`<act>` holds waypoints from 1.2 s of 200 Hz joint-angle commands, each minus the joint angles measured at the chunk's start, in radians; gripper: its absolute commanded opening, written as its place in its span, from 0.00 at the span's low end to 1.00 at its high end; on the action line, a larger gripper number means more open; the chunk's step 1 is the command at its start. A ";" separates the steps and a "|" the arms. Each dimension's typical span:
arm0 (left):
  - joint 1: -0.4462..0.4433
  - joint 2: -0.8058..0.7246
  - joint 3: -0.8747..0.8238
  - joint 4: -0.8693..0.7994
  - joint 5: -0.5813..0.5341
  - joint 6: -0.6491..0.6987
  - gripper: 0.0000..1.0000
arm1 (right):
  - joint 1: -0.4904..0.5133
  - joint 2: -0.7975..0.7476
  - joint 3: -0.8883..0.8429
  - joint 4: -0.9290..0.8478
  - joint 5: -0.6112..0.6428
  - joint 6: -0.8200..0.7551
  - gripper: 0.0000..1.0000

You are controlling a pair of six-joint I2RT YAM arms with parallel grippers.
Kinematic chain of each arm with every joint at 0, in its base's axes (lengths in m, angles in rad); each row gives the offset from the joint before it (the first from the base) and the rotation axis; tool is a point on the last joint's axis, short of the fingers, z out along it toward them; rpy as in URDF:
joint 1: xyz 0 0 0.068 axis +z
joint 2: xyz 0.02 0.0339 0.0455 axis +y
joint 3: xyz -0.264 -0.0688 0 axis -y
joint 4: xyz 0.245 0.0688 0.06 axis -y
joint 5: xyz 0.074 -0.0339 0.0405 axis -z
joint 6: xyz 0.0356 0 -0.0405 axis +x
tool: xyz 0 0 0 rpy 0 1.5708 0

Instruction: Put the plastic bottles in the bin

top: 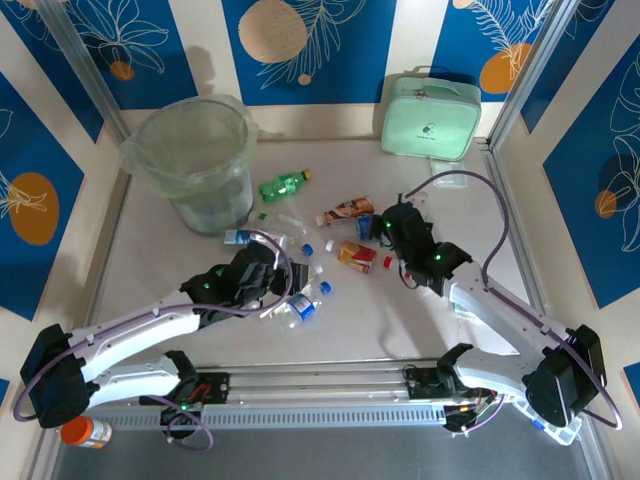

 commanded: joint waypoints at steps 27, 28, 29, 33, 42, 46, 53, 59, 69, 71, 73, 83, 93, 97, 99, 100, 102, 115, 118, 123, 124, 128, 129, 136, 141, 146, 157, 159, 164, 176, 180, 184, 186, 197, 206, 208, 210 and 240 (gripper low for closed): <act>-0.007 -0.067 -0.059 0.118 -0.024 -0.025 0.78 | -0.226 0.106 0.118 -0.146 -0.115 0.009 0.84; -0.007 -0.068 -0.060 0.120 -0.023 -0.025 0.78 | -0.232 0.109 0.120 -0.146 -0.123 0.009 0.84; -0.008 -0.069 -0.060 0.121 -0.022 -0.026 0.78 | -0.237 0.112 0.121 -0.146 -0.131 0.009 0.84; -0.007 -0.071 -0.065 0.125 -0.017 -0.028 0.78 | -0.260 0.123 0.127 -0.144 -0.163 0.008 0.84; -0.008 -0.074 -0.068 0.128 -0.010 -0.030 0.78 | -0.304 0.156 0.141 -0.131 -0.220 0.004 0.84; -0.008 -0.074 -0.068 0.126 -0.007 -0.029 0.78 | -0.322 0.173 0.151 -0.131 -0.244 0.002 0.84; -0.007 -0.074 -0.066 0.123 -0.002 -0.028 0.78 | -0.347 0.209 0.170 -0.133 -0.274 -0.002 0.84; -0.007 -0.076 -0.061 0.115 -0.005 -0.025 0.79 | -0.367 0.244 0.191 -0.140 -0.296 -0.002 0.84; -0.007 -0.085 -0.057 0.095 -0.031 -0.025 0.79 | -0.392 0.303 0.219 -0.146 -0.319 -0.008 0.84; -0.007 -0.088 -0.057 0.090 -0.037 -0.024 0.79 | -0.397 0.316 0.225 -0.148 -0.321 -0.008 0.84; -0.007 -0.091 -0.057 0.086 -0.044 -0.025 0.79 | -0.402 0.327 0.231 -0.150 -0.324 -0.006 0.84; -0.007 -0.110 -0.061 0.067 -0.091 -0.032 0.80 | -0.429 0.385 0.254 -0.157 -0.354 -0.008 0.84; -0.007 -0.134 -0.069 0.055 -0.128 -0.041 0.80 | -0.448 0.441 0.277 -0.159 -0.384 -0.017 0.84; -0.007 -0.144 -0.074 0.054 -0.135 -0.043 0.80 | -0.454 0.464 0.287 -0.161 -0.393 -0.022 0.85; -0.007 -0.149 -0.077 0.055 -0.139 -0.042 0.80 | -0.456 0.475 0.292 -0.161 -0.399 -0.027 0.85; -0.008 -0.152 -0.078 0.056 -0.140 -0.042 0.81 | -0.457 0.480 0.294 -0.162 -0.400 -0.029 0.85; -0.008 -0.157 -0.081 0.057 -0.141 -0.043 0.81 | -0.457 0.491 0.300 -0.163 -0.404 -0.032 0.85; -0.007 -0.188 -0.099 0.068 -0.151 -0.045 0.81 | -0.458 0.563 0.337 -0.177 -0.421 -0.051 0.86; -0.007 -0.194 -0.102 0.071 -0.152 -0.044 0.81 | -0.457 0.579 0.345 -0.179 -0.427 -0.055 0.86; -0.007 -0.202 -0.106 0.075 -0.154 -0.045 0.81 | -0.457 0.606 0.360 -0.184 -0.437 -0.063 0.87; -0.007 -0.205 -0.107 0.075 -0.154 -0.045 0.81 | -0.456 0.611 0.363 -0.186 -0.439 -0.064 0.87; -0.007 -0.208 -0.109 0.076 -0.156 -0.045 0.81 | -0.455 0.631 0.374 -0.191 -0.439 -0.065 0.87; -0.007 -0.210 -0.109 0.075 -0.157 -0.045 0.81 | -0.454 0.636 0.377 -0.192 -0.439 -0.065 0.87; -0.008 -0.216 -0.111 0.075 -0.158 -0.042 0.81 | -0.454 0.666 0.391 -0.195 -0.446 -0.066 0.87; -0.007 -0.218 -0.112 0.074 -0.159 -0.040 0.81 | -0.456 0.684 0.398 -0.194 -0.455 -0.065 0.87; -0.008 -0.219 -0.110 0.074 -0.159 -0.038 0.81 | -0.457 0.699 0.404 -0.194 -0.460 -0.065 0.87; -0.007 -0.217 -0.110 0.074 -0.158 -0.037 0.81 | -0.458 0.726 0.413 -0.192 -0.458 -0.059 0.87; -0.007 -0.217 -0.109 0.075 -0.159 -0.037 0.81 | -0.459 0.730 0.413 -0.190 -0.458 -0.057 0.87; -0.007 -0.214 -0.109 0.075 -0.159 -0.036 0.81 | -0.460 0.737 0.413 -0.184 -0.457 -0.056 0.86; -0.007 -0.208 -0.109 0.076 -0.158 -0.037 0.81 | -0.463 0.751 0.420 -0.181 -0.473 -0.050 0.83; -0.007 -0.206 -0.107 0.077 -0.157 -0.036 0.81 | -0.465 0.753 0.419 -0.175 -0.476 -0.047 0.83; -0.007 -0.203 -0.107 0.075 -0.158 -0.037 0.81 | -0.466 0.753 0.419 -0.173 -0.478 -0.045 0.82; -0.007 -0.202 -0.107 0.075 -0.157 -0.037 0.81 | -0.466 0.753 0.418 -0.170 -0.481 -0.045 0.82; -0.007 -0.199 -0.104 0.075 -0.158 -0.036 0.81 | -0.465 0.756 0.419 -0.164 -0.486 -0.043 0.78; -0.007 -0.196 -0.101 0.073 -0.158 -0.035 0.81 | -0.465 0.763 0.430 -0.173 -0.486 -0.041 0.74; -0.008 -0.195 -0.100 0.072 -0.159 -0.035 0.81 | -0.464 0.765 0.432 -0.174 -0.486 -0.040 0.74; -0.007 -0.195 -0.100 0.071 -0.160 -0.036 0.81 | -0.464 0.766 0.433 -0.175 -0.486 -0.040 0.72; -0.007 -0.203 -0.101 0.066 -0.173 -0.033 0.81 | -0.467 0.753 0.436 -0.180 -0.488 -0.037 0.58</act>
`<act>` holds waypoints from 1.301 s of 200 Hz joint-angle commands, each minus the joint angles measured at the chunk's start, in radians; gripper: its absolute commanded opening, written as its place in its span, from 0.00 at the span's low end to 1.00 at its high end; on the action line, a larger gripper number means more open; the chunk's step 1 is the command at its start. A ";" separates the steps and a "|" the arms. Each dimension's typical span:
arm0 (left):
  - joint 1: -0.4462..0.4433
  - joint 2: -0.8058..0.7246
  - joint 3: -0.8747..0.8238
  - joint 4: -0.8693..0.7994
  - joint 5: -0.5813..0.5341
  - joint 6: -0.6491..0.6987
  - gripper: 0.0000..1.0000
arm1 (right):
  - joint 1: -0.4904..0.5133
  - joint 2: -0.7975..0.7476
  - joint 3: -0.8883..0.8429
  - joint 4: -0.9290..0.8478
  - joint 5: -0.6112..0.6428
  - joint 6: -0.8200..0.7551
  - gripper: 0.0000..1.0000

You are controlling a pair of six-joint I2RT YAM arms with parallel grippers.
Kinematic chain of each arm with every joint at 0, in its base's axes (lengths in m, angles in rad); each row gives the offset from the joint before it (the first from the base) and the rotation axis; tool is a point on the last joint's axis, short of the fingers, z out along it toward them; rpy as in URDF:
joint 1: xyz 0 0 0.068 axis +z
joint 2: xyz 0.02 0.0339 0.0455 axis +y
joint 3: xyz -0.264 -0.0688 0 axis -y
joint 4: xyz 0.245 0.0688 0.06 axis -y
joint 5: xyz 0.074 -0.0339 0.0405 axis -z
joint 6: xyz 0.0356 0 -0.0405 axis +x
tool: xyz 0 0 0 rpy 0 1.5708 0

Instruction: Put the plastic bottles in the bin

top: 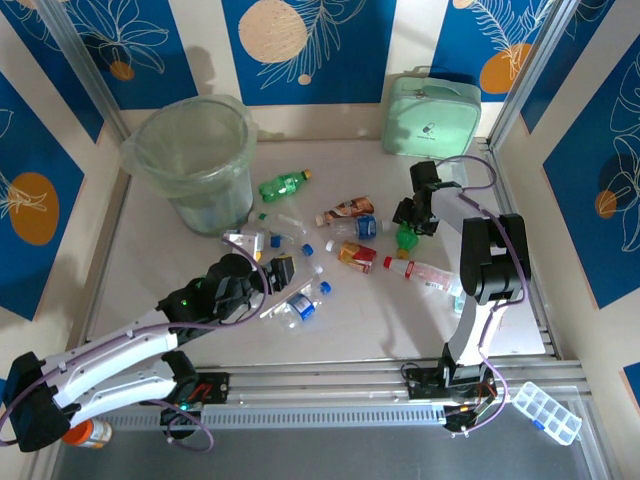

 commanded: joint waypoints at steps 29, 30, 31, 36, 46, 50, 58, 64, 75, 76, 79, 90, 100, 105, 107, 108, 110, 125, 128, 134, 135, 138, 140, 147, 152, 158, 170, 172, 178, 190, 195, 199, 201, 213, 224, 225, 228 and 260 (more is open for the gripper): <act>-0.006 -0.005 -0.008 0.002 -0.036 -0.006 0.81 | -0.007 -0.061 0.016 -0.026 -0.041 0.002 0.56; -0.007 -0.005 -0.008 0.002 -0.037 -0.006 0.81 | -0.007 -0.065 0.015 -0.026 -0.041 0.003 0.56; -0.007 -0.005 -0.008 0.001 -0.037 -0.006 0.81 | -0.007 -0.068 0.015 -0.026 -0.042 0.003 0.56; -0.006 -0.003 -0.007 0.001 -0.040 -0.009 0.81 | -0.006 -0.086 0.011 -0.025 -0.042 0.004 0.56; -0.007 -0.002 -0.010 0.001 -0.046 -0.013 0.82 | -0.002 -0.128 0.002 -0.025 -0.043 0.008 0.56; -0.006 -0.001 -0.010 0.002 -0.050 -0.013 0.82 | 0.000 -0.144 0.000 -0.025 -0.041 0.009 0.56; -0.006 0.000 -0.011 0.002 -0.056 -0.017 0.82 | 0.007 -0.180 -0.005 -0.026 -0.033 0.012 0.55; -0.006 -0.002 -0.014 0.004 -0.064 -0.019 0.82 | 0.013 -0.208 -0.011 -0.025 -0.029 0.014 0.55; -0.005 -0.004 -0.020 0.011 -0.075 -0.022 0.83 | 0.030 -0.264 -0.022 -0.021 -0.020 0.018 0.55; -0.005 -0.003 -0.020 0.012 -0.076 -0.022 0.83 | 0.031 -0.269 -0.024 -0.020 -0.019 0.019 0.55; -0.005 -0.005 -0.023 0.018 -0.077 -0.023 0.83 | 0.037 -0.285 -0.029 -0.019 -0.014 0.021 0.55; -0.006 -0.007 -0.037 0.050 -0.062 -0.018 0.84 | 0.065 -0.350 -0.054 0.001 -0.007 0.029 0.54; -0.006 -0.007 -0.054 0.092 -0.033 -0.004 0.84 | 0.091 -0.412 -0.088 0.030 -0.023 0.042 0.54; -0.006 -0.006 -0.060 0.112 -0.019 0.002 0.84 | 0.104 -0.443 -0.107 0.050 -0.039 0.050 0.54; -0.005 -0.004 -0.064 0.120 -0.014 0.005 0.84 | 0.109 -0.457 -0.116 0.060 -0.047 0.052 0.54; -0.005 -0.003 -0.064 0.124 -0.011 0.006 0.84 | 0.112 -0.463 -0.119 0.065 -0.051 0.054 0.54; -0.005 -0.002 -0.068 0.132 -0.006 0.010 0.85 | 0.117 -0.477 -0.129 0.075 -0.061 0.057 0.54; -0.006 0.015 -0.082 0.178 0.028 0.023 0.85 | 0.162 -0.572 -0.203 0.149 -0.109 0.077 0.54; -0.006 0.020 -0.084 0.188 0.040 0.027 0.85 | 0.174 -0.589 -0.216 0.162 -0.114 0.082 0.54; -0.006 0.028 -0.087 0.206 0.069 0.040 0.85 | 0.195 -0.623 -0.244 0.195 -0.133 0.088 0.54; -0.006 0.030 -0.087 0.209 0.075 0.043 0.85 | 0.197 -0.629 -0.249 0.201 -0.136 0.088 0.54; -0.005 0.034 -0.087 0.216 0.090 0.053 0.85 | 0.209 -0.645 -0.265 0.218 -0.145 0.090 0.54; -0.005 0.037 -0.086 0.220 0.102 0.058 0.85 | 0.214 -0.656 -0.275 0.229 -0.149 0.091 0.54; -0.006 0.048 -0.085 0.237 0.145 0.075 0.85 | 0.242 -0.693 -0.307 0.259 -0.158 0.097 0.54; -0.005 0.057 -0.087 0.256 0.178 0.086 0.86 | 0.258 -0.716 -0.328 0.280 -0.165 0.103 0.54; -0.006 0.068 -0.091 0.289 0.231 0.101 0.86 | 0.277 -0.742 -0.351 0.304 -0.177 0.107 0.54; -0.006 0.096 -0.103 0.379 0.355 0.120 0.89 | 0.312 -0.793 -0.398 0.351 -0.191 0.114 0.54; -0.005 0.103 -0.105 0.392 0.372 0.121 0.90 | 0.316 -0.799 -0.407 0.358 -0.191 0.116 0.54; -0.006 0.122 -0.105 0.425 0.420 0.123 0.91 | 0.332 -0.825 -0.434 0.386 -0.199 0.122 0.54; -0.006 0.158 -0.102 0.474 0.489 0.123 0.93 | 0.354 -0.865 -0.490 0.447 -0.226 0.139 0.54; -0.006 0.172 -0.102 0.492 0.509 0.121 0.94 | 0.365 -0.880 -0.513 0.472 -0.234 0.147 0.54; -0.006 0.184 -0.102 0.506 0.522 0.120 0.95 | 0.373 -0.892 -0.532 0.493 -0.239 0.153 0.54; -0.006 0.190 -0.102 0.513 0.530 0.120 0.95 | 0.376 -0.896 -0.542 0.503 -0.242 0.156 0.54; -0.006 0.227 -0.099 0.551 0.584 0.119 0.96 | 0.395 -0.926 -0.596 0.567 -0.263 0.174 0.54; -0.005 0.263 -0.096 0.592 0.630 0.117 0.97 | 0.410 -0.947 -0.645 0.630 -0.281 0.190 0.54; -0.005 0.266 -0.096 0.596 0.634 0.116 0.97 | 0.411 -0.948 -0.649 0.635 -0.283 0.191 0.54; -0.005 0.273 -0.096 0.606 0.646 0.115 0.97 | 0.416 -0.953 -0.661 0.653 -0.289 0.195 0.54; -0.005 0.333 -0.101 0.702 0.719 0.106 0.98 | 0.481 -0.943 -0.732 0.819 -0.342 0.190 0.54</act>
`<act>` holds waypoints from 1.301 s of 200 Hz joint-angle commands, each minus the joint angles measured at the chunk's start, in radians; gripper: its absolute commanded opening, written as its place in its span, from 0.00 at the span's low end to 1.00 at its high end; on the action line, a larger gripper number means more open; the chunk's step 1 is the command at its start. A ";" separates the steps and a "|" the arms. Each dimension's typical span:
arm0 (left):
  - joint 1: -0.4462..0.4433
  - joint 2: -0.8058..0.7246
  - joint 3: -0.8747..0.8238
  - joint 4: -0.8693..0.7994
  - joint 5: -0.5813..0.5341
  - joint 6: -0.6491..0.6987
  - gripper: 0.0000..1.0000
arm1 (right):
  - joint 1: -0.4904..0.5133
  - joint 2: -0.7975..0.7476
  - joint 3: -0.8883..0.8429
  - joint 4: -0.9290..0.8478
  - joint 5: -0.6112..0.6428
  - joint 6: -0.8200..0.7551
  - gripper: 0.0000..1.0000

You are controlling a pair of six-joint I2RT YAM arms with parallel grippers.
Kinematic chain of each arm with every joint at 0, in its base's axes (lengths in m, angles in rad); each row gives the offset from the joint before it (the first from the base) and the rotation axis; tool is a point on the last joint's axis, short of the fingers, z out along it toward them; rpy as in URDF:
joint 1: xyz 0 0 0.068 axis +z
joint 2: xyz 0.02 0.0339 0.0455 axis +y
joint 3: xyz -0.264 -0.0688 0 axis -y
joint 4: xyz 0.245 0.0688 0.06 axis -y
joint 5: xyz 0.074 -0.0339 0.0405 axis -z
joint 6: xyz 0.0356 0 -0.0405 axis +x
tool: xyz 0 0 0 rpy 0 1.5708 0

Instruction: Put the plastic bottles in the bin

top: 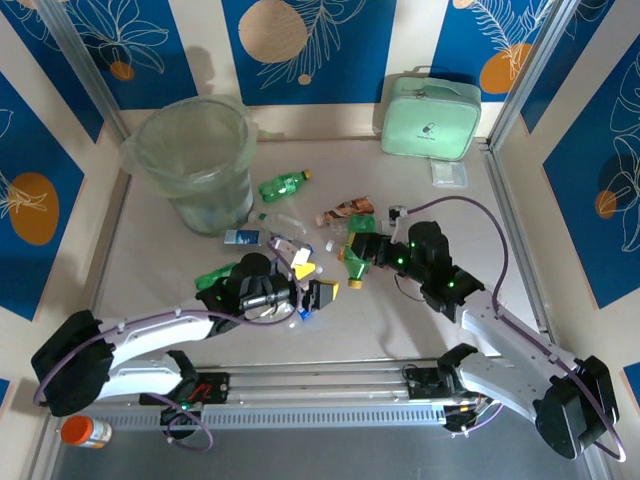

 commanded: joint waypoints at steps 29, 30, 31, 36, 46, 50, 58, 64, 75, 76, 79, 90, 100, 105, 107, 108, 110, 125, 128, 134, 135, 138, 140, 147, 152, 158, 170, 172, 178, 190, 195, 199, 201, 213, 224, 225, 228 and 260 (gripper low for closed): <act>-0.005 0.061 -0.016 0.233 0.204 0.002 0.97 | 0.103 0.011 -0.052 0.282 -0.072 -0.025 0.55; -0.006 0.064 -0.016 0.235 0.207 0.001 0.97 | 0.104 0.011 -0.052 0.285 -0.072 -0.026 0.55; -0.006 0.065 -0.016 0.238 0.210 0.000 0.97 | 0.105 0.012 -0.054 0.289 -0.073 -0.026 0.55; -0.005 0.071 -0.014 0.245 0.221 -0.003 0.97 | 0.110 0.014 -0.059 0.303 -0.078 -0.026 0.55; -0.006 0.081 -0.005 0.236 0.221 -0.009 0.96 | 0.118 0.019 -0.066 0.326 -0.088 -0.020 0.55; -0.005 0.083 0.000 0.226 0.217 -0.009 0.96 | 0.120 0.022 -0.069 0.336 -0.094 -0.017 0.55; -0.005 0.083 0.004 0.212 0.203 -0.003 0.94 | 0.126 0.025 -0.075 0.352 -0.103 -0.013 0.55; -0.005 0.077 0.001 0.204 0.177 0.000 0.93 | 0.133 0.025 -0.077 0.359 -0.104 -0.016 0.55; -0.006 0.062 -0.009 0.203 0.135 0.004 0.92 | 0.145 0.024 -0.079 0.362 -0.099 -0.019 0.55; -0.005 0.060 -0.011 0.202 0.133 0.004 0.92 | 0.146 0.025 -0.079 0.363 -0.099 -0.019 0.55; -0.005 0.054 -0.015 0.200 0.122 0.007 0.91 | 0.150 0.024 -0.079 0.364 -0.101 -0.020 0.55; -0.006 0.033 -0.023 0.197 0.098 0.014 0.90 | 0.164 0.024 -0.079 0.366 -0.105 -0.029 0.55; -0.005 0.018 -0.034 0.201 0.086 0.015 0.89 | 0.179 0.021 -0.079 0.368 -0.098 -0.033 0.55; -0.005 0.011 -0.037 0.201 0.081 0.015 0.89 | 0.188 0.022 -0.079 0.374 -0.099 -0.037 0.55; -0.005 0.009 -0.037 0.198 0.079 0.015 0.89 | 0.191 0.022 -0.079 0.375 -0.099 -0.038 0.55; -0.005 0.008 -0.037 0.198 0.078 0.016 0.89 | 0.193 0.021 -0.079 0.376 -0.099 -0.040 0.55; -0.005 0.005 -0.037 0.196 0.076 0.017 0.89 | 0.197 0.021 -0.079 0.378 -0.098 -0.042 0.55; -0.007 -0.004 -0.036 0.182 0.061 0.023 0.86 | 0.225 0.023 -0.075 0.381 -0.085 -0.055 0.55; -0.006 -0.005 -0.038 0.180 0.057 0.023 0.85 | 0.229 0.024 -0.075 0.382 -0.085 -0.056 0.55; -0.006 -0.007 -0.038 0.179 0.052 0.024 0.85 | 0.237 0.025 -0.074 0.386 -0.086 -0.060 0.55; -0.006 -0.007 -0.038 0.179 0.052 0.025 0.85 | 0.239 0.025 -0.073 0.386 -0.086 -0.061 0.55; -0.006 -0.007 -0.039 0.178 0.050 0.026 0.85 | 0.242 0.025 -0.073 0.388 -0.086 -0.063 0.55; -0.005 -0.009 -0.039 0.179 0.049 0.026 0.84 | 0.244 0.026 -0.072 0.388 -0.086 -0.065 0.55; -0.005 -0.008 -0.039 0.179 0.048 0.027 0.84 | 0.252 0.028 -0.070 0.387 -0.085 -0.068 0.55; -0.005 -0.008 -0.039 0.180 0.048 0.029 0.84 | 0.257 0.030 -0.070 0.389 -0.083 -0.071 0.55; -0.005 -0.008 -0.039 0.180 0.048 0.033 0.84 | 0.262 0.032 -0.069 0.389 -0.083 -0.075 0.55; -0.005 -0.010 -0.041 0.181 0.045 0.036 0.83 | 0.273 0.037 -0.066 0.389 -0.085 -0.080 0.55; -0.006 -0.010 -0.041 0.181 0.045 0.037 0.83 | 0.274 0.038 -0.064 0.389 -0.086 -0.081 0.55; -0.005 -0.010 -0.041 0.182 0.045 0.038 0.81 | 0.279 0.039 -0.064 0.391 -0.086 -0.082 0.55; -0.004 -0.015 -0.043 0.182 0.044 0.043 0.76 | 0.288 0.040 -0.060 0.389 -0.087 -0.092 0.55; -0.005 -0.016 -0.044 0.184 0.044 0.046 0.74 | 0.294 0.043 -0.058 0.384 -0.080 -0.097 0.55; -0.004 -0.017 -0.045 0.184 0.044 0.048 0.72 | 0.298 0.043 -0.057 0.382 -0.075 -0.100 0.55; -0.004 -0.018 -0.045 0.184 0.044 0.050 0.72 | 0.299 0.043 -0.056 0.381 -0.072 -0.100 0.55; -0.006 -0.028 -0.047 0.181 0.045 0.059 0.66 | 0.305 0.048 -0.056 0.379 -0.059 -0.106 0.55; -0.005 -0.040 -0.051 0.178 0.041 0.065 0.62 | 0.308 0.054 -0.056 0.378 -0.053 -0.106 0.55; -0.005 -0.041 -0.051 0.178 0.041 0.065 0.62 | 0.307 0.055 -0.056 0.379 -0.053 -0.105 0.55; -0.005 -0.045 -0.053 0.179 0.040 0.067 0.61 | 0.308 0.056 -0.056 0.379 -0.052 -0.105 0.55; -0.005 -0.073 -0.064 0.164 0.021 0.083 0.56 | 0.315 0.063 -0.051 0.371 -0.033 -0.114 0.55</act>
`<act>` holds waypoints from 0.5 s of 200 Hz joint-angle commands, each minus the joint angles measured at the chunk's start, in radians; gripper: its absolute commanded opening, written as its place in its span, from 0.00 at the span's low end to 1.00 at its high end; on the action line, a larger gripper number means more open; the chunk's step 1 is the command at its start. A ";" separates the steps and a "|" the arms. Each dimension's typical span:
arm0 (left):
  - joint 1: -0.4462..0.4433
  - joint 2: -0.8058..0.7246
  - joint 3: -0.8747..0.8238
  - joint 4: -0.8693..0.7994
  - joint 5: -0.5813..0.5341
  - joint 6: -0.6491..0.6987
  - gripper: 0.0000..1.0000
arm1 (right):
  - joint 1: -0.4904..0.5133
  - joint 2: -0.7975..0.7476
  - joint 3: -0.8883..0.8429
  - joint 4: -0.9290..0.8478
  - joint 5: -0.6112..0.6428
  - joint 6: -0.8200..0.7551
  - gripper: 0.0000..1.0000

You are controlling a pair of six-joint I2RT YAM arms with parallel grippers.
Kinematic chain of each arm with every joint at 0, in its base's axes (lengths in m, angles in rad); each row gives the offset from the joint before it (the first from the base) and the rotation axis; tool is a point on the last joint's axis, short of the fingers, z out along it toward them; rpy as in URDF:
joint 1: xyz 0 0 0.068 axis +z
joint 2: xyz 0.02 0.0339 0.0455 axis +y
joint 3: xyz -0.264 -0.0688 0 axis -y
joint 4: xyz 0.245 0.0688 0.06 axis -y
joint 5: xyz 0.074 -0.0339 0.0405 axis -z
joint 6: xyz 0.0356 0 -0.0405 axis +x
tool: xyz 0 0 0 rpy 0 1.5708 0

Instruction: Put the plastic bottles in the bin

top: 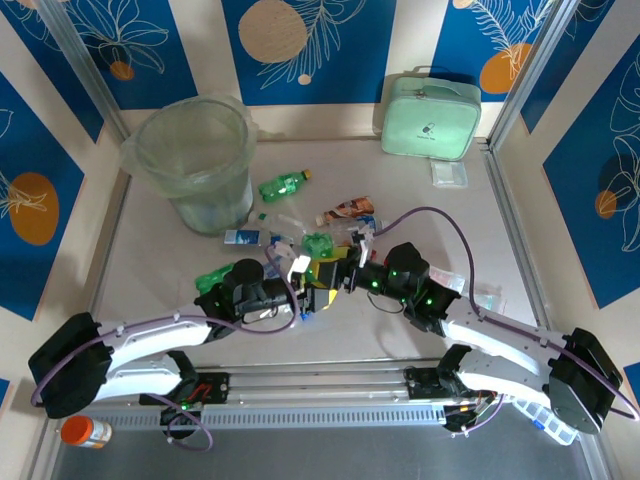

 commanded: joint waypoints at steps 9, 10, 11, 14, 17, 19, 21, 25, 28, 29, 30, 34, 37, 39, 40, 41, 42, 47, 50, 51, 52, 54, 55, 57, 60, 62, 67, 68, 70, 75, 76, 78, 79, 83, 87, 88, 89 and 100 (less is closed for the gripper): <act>0.004 -0.037 -0.008 0.009 -0.056 0.038 0.56 | 0.017 0.002 0.022 -0.007 0.006 -0.019 0.59; 0.003 -0.038 -0.009 0.009 -0.057 0.038 0.56 | 0.018 0.002 0.022 -0.008 0.006 -0.019 0.60; 0.003 -0.038 -0.009 0.009 -0.057 0.038 0.56 | 0.018 0.001 0.023 -0.009 0.007 -0.020 0.61; 0.003 -0.038 -0.010 0.009 -0.058 0.039 0.56 | 0.018 0.001 0.022 -0.011 0.007 -0.019 0.63; 0.003 -0.038 -0.009 0.008 -0.060 0.039 0.56 | 0.018 0.000 0.024 -0.013 0.008 -0.022 0.67; 0.003 -0.039 -0.009 0.008 -0.060 0.040 0.56 | 0.018 -0.002 0.024 -0.015 0.009 -0.023 0.69; 0.003 -0.038 -0.009 0.007 -0.061 0.040 0.56 | 0.018 -0.003 0.024 -0.016 0.010 -0.023 0.71; 0.003 -0.039 -0.008 0.004 -0.063 0.041 0.56 | 0.019 -0.006 0.026 -0.021 0.014 -0.026 0.75; 0.004 -0.039 -0.007 0.003 -0.066 0.041 0.56 | 0.020 -0.008 0.026 -0.025 0.017 -0.029 0.78; 0.003 -0.038 -0.007 0.001 -0.066 0.041 0.56 | 0.020 -0.009 0.026 -0.027 0.019 -0.029 0.79; 0.003 -0.038 -0.008 0.000 -0.067 0.042 0.56 | 0.020 -0.010 0.026 -0.029 0.019 -0.030 0.80; 0.003 -0.038 -0.006 -0.003 -0.070 0.045 0.56 | 0.021 -0.014 0.029 -0.035 0.023 -0.034 0.83; 0.004 -0.038 -0.004 -0.008 -0.073 0.046 0.56 | 0.021 -0.016 0.032 -0.043 0.026 -0.040 0.85; 0.003 -0.039 -0.002 -0.012 -0.076 0.049 0.56 | 0.022 -0.019 0.034 -0.047 0.029 -0.044 0.86; 0.003 -0.039 -0.001 -0.016 -0.077 0.050 0.56 | 0.022 -0.020 0.035 -0.049 0.030 -0.046 0.87; 0.003 -0.040 0.000 -0.019 -0.079 0.052 0.56 | 0.022 -0.021 0.036 -0.052 0.031 -0.048 0.87; 0.003 -0.040 0.000 -0.023 -0.080 0.053 0.56 | 0.023 -0.023 0.036 -0.054 0.032 -0.050 0.87; 0.003 -0.045 0.009 -0.046 -0.092 0.062 0.56 | 0.024 -0.027 0.039 -0.066 0.041 -0.061 0.89; 0.003 -0.048 0.013 -0.055 -0.101 0.068 0.56 | 0.026 -0.033 0.041 -0.073 0.049 -0.068 0.90; 0.003 -0.049 0.014 -0.064 -0.104 0.070 0.56 | 0.026 -0.035 0.041 -0.074 0.052 -0.070 0.90; 0.004 -0.050 0.015 -0.068 -0.107 0.072 0.56 | 0.027 -0.036 0.041 -0.076 0.053 -0.071 0.90; 0.004 -0.053 0.017 -0.072 -0.115 0.078 0.55 | 0.027 -0.039 0.041 -0.080 0.061 -0.076 0.90; 0.004 -0.055 0.019 -0.076 -0.119 0.079 0.55 | 0.028 -0.042 0.041 -0.082 0.065 -0.078 0.90; 0.004 -0.057 0.020 -0.084 -0.127 0.082 0.55 | 0.029 -0.045 0.041 -0.086 0.072 -0.082 0.90; 0.003 -0.064 0.023 -0.098 -0.146 0.087 0.55 | 0.030 -0.051 0.042 -0.092 0.082 -0.087 0.91; 0.004 -0.067 0.024 -0.109 -0.155 0.087 0.54 | 0.031 -0.055 0.042 -0.095 0.088 -0.090 0.91; 0.004 -0.077 0.025 -0.127 -0.192 0.089 0.53 | 0.031 -0.067 0.039 -0.102 0.103 -0.094 0.91; 0.004 -0.079 0.026 -0.131 -0.198 0.089 0.53 | 0.031 -0.069 0.038 -0.103 0.106 -0.094 0.91; 0.004 -0.083 0.026 -0.138 -0.209 0.090 0.52 | 0.031 -0.074 0.037 -0.106 0.112 -0.096 0.91; 0.006 -0.092 0.027 -0.152 -0.230 0.091 0.52 | 0.032 -0.086 0.036 -0.111 0.126 -0.100 0.91; 0.006 -0.094 0.028 -0.155 -0.234 0.092 0.51 | 0.032 -0.089 0.034 -0.113 0.129 -0.101 0.91; 0.006 -0.098 0.030 -0.162 -0.243 0.093 0.51 | 0.032 -0.094 0.033 -0.116 0.134 -0.103 0.91; 0.007 -0.098 0.031 -0.166 -0.247 0.094 0.51 | 0.031 -0.098 0.033 -0.116 0.137 -0.103 0.91; 0.008 -0.104 0.039 -0.187 -0.265 0.095 0.50 | 0.034 -0.108 0.030 -0.124 0.153 -0.108 0.91; 0.008 -0.110 0.051 -0.215 -0.286 0.095 0.49 | 0.036 -0.121 0.027 -0.132 0.174 -0.112 0.90; 0.008 -0.111 0.054 -0.223 -0.291 0.095 0.49 | 0.036 -0.125 0.027 -0.135 0.180 -0.113 0.90; 0.007 -0.112 0.058 -0.232 -0.297 0.094 0.49 | 0.037 -0.128 0.027 -0.137 0.186 -0.113 0.90; 0.008 -0.126 0.098 -0.319 -0.356 0.088 0.47 | 0.040 -0.161 0.014 -0.153 0.256 -0.122 0.90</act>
